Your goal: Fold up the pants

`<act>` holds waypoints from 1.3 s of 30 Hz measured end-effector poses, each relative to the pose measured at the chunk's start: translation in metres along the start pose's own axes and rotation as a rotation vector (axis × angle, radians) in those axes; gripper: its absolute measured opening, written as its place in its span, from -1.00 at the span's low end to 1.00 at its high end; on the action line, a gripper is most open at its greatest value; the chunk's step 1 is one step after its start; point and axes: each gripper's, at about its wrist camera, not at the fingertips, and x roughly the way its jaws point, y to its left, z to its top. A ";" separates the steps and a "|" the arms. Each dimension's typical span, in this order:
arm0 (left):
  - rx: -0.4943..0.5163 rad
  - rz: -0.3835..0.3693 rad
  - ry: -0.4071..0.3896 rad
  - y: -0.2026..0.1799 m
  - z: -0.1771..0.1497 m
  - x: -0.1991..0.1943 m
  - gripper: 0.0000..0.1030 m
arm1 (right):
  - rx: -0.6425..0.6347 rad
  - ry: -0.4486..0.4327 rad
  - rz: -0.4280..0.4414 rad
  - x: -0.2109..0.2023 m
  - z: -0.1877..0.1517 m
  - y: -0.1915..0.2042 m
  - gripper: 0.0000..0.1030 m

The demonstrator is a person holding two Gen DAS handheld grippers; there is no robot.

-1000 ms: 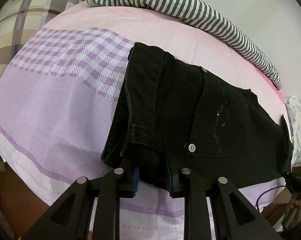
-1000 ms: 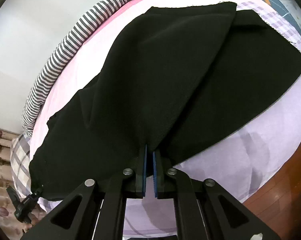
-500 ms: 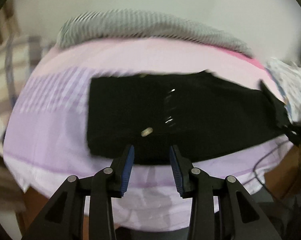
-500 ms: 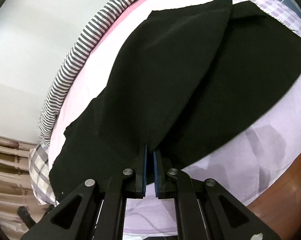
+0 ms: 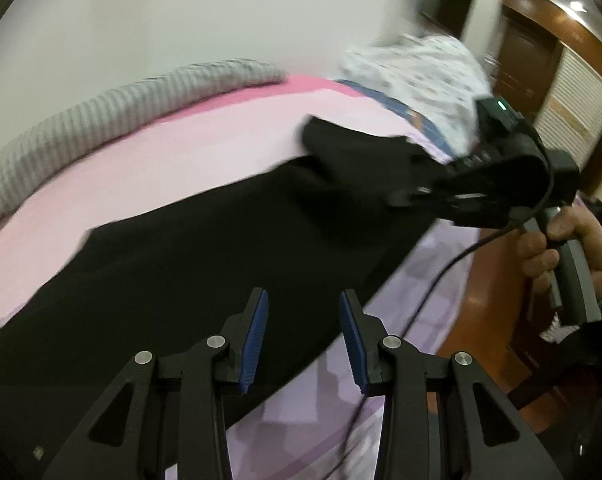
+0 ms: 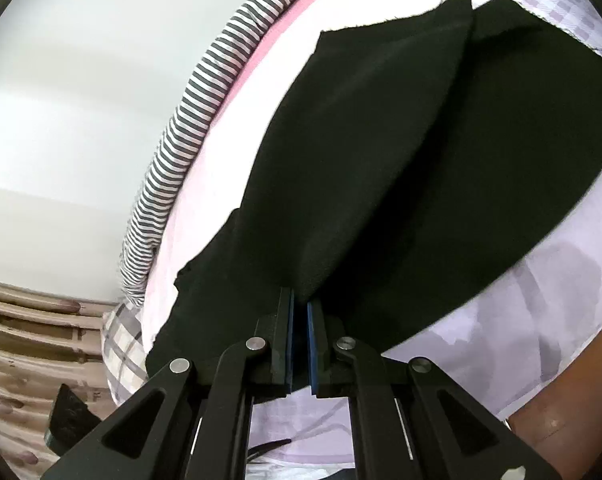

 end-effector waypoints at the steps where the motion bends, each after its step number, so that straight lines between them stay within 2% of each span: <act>1: 0.022 -0.014 0.003 -0.009 0.005 0.007 -0.25 | 0.007 -0.003 0.012 -0.001 0.001 0.000 -0.89; 6: 0.106 0.000 0.017 -0.039 0.017 0.034 -0.25 | 0.033 -0.012 0.057 -0.001 0.003 -0.001 -0.89; 10: 0.092 0.013 0.044 -0.048 0.023 0.056 -0.25 | 0.040 -0.002 0.074 -0.001 0.003 -0.003 -0.89; 11: 0.074 0.001 0.061 -0.047 0.024 0.063 -0.29 | 0.041 0.001 0.078 -0.001 0.004 -0.003 -0.88; 12: 0.063 -0.008 0.070 -0.046 0.024 0.066 -0.59 | 0.036 0.005 0.082 -0.001 0.004 -0.003 -0.85; 13: 0.048 -0.019 0.081 -0.044 0.025 0.070 -0.77 | 0.030 0.007 0.081 -0.001 0.005 -0.003 -0.82; 15: 0.040 -0.017 0.091 -0.044 0.025 0.075 -0.84 | 0.019 0.009 0.070 -0.001 0.007 -0.005 -0.79; 21: 0.020 -0.022 0.081 -0.043 0.027 0.070 -0.85 | 0.048 -0.002 0.050 0.000 0.023 -0.028 -0.53; 27: 0.016 -0.023 0.087 -0.042 0.027 0.070 -0.85 | 0.068 -0.067 0.015 -0.002 0.061 -0.052 -0.53; 34: 0.011 -0.021 0.104 -0.042 0.026 0.076 -0.85 | 0.098 -0.164 -0.007 -0.029 0.115 -0.074 -0.54; 39: 0.005 -0.027 0.119 -0.041 0.025 0.082 -0.85 | 0.090 -0.171 -0.049 -0.035 0.140 -0.079 -0.59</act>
